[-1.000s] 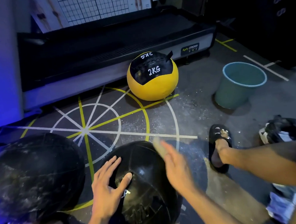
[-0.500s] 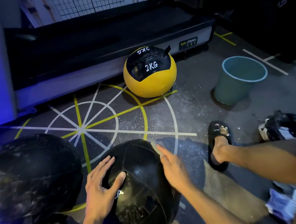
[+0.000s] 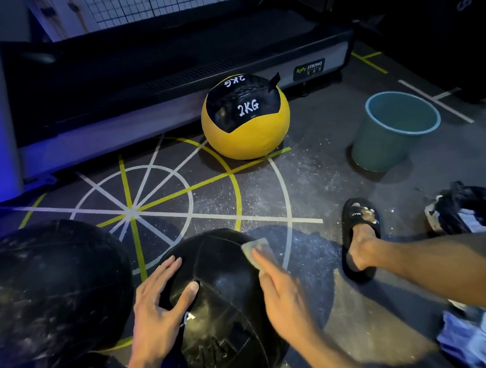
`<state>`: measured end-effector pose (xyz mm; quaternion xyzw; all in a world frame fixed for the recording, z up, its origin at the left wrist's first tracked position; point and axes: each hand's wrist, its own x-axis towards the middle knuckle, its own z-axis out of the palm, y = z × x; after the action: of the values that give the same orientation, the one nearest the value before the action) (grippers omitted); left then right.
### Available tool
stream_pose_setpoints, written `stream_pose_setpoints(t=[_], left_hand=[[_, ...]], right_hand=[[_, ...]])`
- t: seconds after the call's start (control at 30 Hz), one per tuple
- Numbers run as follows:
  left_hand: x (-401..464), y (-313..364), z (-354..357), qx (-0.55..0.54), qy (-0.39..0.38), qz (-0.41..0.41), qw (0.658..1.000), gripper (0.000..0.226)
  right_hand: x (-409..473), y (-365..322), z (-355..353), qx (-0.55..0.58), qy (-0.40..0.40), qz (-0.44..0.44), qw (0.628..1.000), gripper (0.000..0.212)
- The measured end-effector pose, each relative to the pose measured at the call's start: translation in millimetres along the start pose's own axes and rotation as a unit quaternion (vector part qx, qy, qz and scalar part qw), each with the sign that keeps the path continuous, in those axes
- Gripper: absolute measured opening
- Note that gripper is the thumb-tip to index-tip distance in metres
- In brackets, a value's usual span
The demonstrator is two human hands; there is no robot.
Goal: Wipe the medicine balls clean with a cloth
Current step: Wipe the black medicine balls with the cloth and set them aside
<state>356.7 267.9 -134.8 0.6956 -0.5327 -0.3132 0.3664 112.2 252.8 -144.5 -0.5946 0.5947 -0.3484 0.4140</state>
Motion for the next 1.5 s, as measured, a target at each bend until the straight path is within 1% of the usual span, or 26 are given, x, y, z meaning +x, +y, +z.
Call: stream_pose_setpoints(t=[0.07, 0.1, 0.13, 0.2, 0.27, 0.33, 0.37, 0.47, 0.53, 0.57, 0.63, 0.67, 0.7, 0.73, 0.83, 0.87, 0.9, 0.93, 0.97, 1.0, 1.03, 1.2, 1.3, 1.37, 1.43, 1.5], left_hand=[[0.4, 0.0, -0.9, -0.002, -0.002, -0.001, 1.000, 0.065], [0.4, 0.1, -0.7, -0.002, -0.003, 0.000, 1.000, 0.065], [0.8, 0.4, 0.5, -0.003, -0.002, 0.003, 1.000, 0.065], [3.5, 2.3, 3.8, 0.000, 0.001, 0.008, 1.000, 0.065], [8.8, 6.2, 9.4, 0.008, 0.002, 0.011, 1.000, 0.065], [17.0, 10.7, 12.9, 0.013, 0.004, 0.013, 1.000, 0.064], [21.9, 12.1, 13.7, 0.014, 0.004, 0.013, 1.000, 0.062], [33.9, 9.3, 12.7, 0.009, -0.008, 0.010, 1.000, 0.060], [39.9, 5.1, 13.0, 0.008, -0.015, 0.016, 1.000, 0.059], [42.1, 3.3, 14.5, 0.008, -0.017, 0.018, 1.000, 0.058], [48.0, 2.7, 17.9, 0.012, -0.017, 0.018, 1.000, 0.055], [51.2, 3.3, 20.0, 0.017, -0.018, 0.016, 1.000, 0.054], [54.1, 4.2, 22.4, 0.018, -0.020, 0.014, 1.000, 0.054], [57.8, 4.9, 24.3, 0.017, -0.019, 0.014, 1.000, 0.054], [68.5, 4.6, 24.9, 0.017, -0.024, 0.001, 1.000, 0.056], [70.3, 3.8, 24.5, 0.013, -0.026, 0.001, 1.000, 0.057], [70.9, 2.7, 24.6, 0.010, -0.028, 0.002, 1.000, 0.058], [70.7, 2.7, 24.5, 0.009, -0.029, 0.002, 1.000, 0.059], [70.9, 3.5, 24.4, 0.009, -0.030, 0.004, 0.999, 0.060], [70.5, 5.1, 24.7, 0.009, -0.028, 0.006, 1.000, 0.060], [69.8, 5.8, 25.0, 0.008, -0.026, 0.004, 1.000, 0.059], [73.9, 2.9, 19.4, -0.013, -0.030, -0.017, 0.999, 0.053], [75.3, 3.3, 18.4, -0.008, -0.030, -0.018, 0.999, 0.055], [76.0, 4.4, 18.1, 0.001, -0.037, -0.016, 0.999, 0.059], [76.6, 11.2, 17.6, 0.035, -0.046, -0.019, 0.998, 0.069], [72.8, 26.4, 16.9, 0.099, -0.034, 0.009, 0.994, 0.074]], right_hand=[[-21.1, -1.7, 8.7, -0.030, -0.007, -0.087, 0.996, 0.050], [-21.9, 4.5, 7.5, -0.030, -0.001, -0.095, 0.995, 0.050], [-15.6, 12.2, 2.5, -0.030, 0.017, -0.078, 0.996, 0.049], [3.7, 22.5, -9.2, -0.020, 0.055, 0.021, 0.998, 0.047], [17.8, 24.2, -16.9, 0.010, 0.048, 0.097, 0.994, 0.044], [18.6, 16.4, -16.1, 0.023, 0.052, 0.106, 0.993, 0.044], [11.8, 9.9, -12.7, 0.019, 0.050, 0.090, 0.994, 0.044], [-24.7, 0.6, 1.2, -0.019, 0.002, -0.050, 0.999, 0.050], [-31.2, 18.9, -0.3, -0.067, 0.011, -0.095, 0.993, 0.052], [-26.7, 30.2, -4.9, -0.078, 0.039, -0.059, 0.994, 0.053], [-11.2, 43.9, -14.3, -0.068, 0.096, 0.084, 0.989, 0.052], [-7.9, 44.0, -17.5, -0.054, 0.103, 0.136, 0.984, 0.052], [-9.5, 39.0, -17.0, -0.049, 0.101, 0.147, 0.983, 0.052], [-14.1, 30.2, -12.9, -0.041, 0.092, 0.133, 0.986, 0.052], [-39.1, 5.5, 4.8, -0.035, 0.077, -0.015, 0.996, 0.051], [-43.4, 14.1, 9.6, -0.058, 0.088, -0.043, 0.994, 0.052], [-42.1, 27.1, 9.0, -0.079, 0.099, -0.038, 0.991, 0.051], [-34.2, 39.1, 3.7, -0.095, 0.116, 0.002, 0.989, 0.050], [-24.1, 43.7, -3.0, -0.085, 0.128, 0.083, 0.985, 0.050], [-16.7, 47.2, -8.4, -0.074, 0.119, 0.166, 0.976, 0.049], [-15.4, 46.2, -10.6, -0.060, 0.105, 0.213, 0.969, 0.048], [-36.0, 8.7, -1.1, 0.069, 0.112, 0.212, 0.968, 0.045], [-30.4, 13.6, -4.5, 0.149, 0.130, 0.249, 0.948, 0.044], [-24.7, 17.6, -5.4, 0.169, 0.138, 0.278, 0.936, 0.043], [-23.7, 19.1, -6.1, 0.172, 0.135, 0.298, 0.929, 0.043], [-23.6, 13.2, -10.9, 0.177, 0.132, 0.325, 0.920, 0.045]])
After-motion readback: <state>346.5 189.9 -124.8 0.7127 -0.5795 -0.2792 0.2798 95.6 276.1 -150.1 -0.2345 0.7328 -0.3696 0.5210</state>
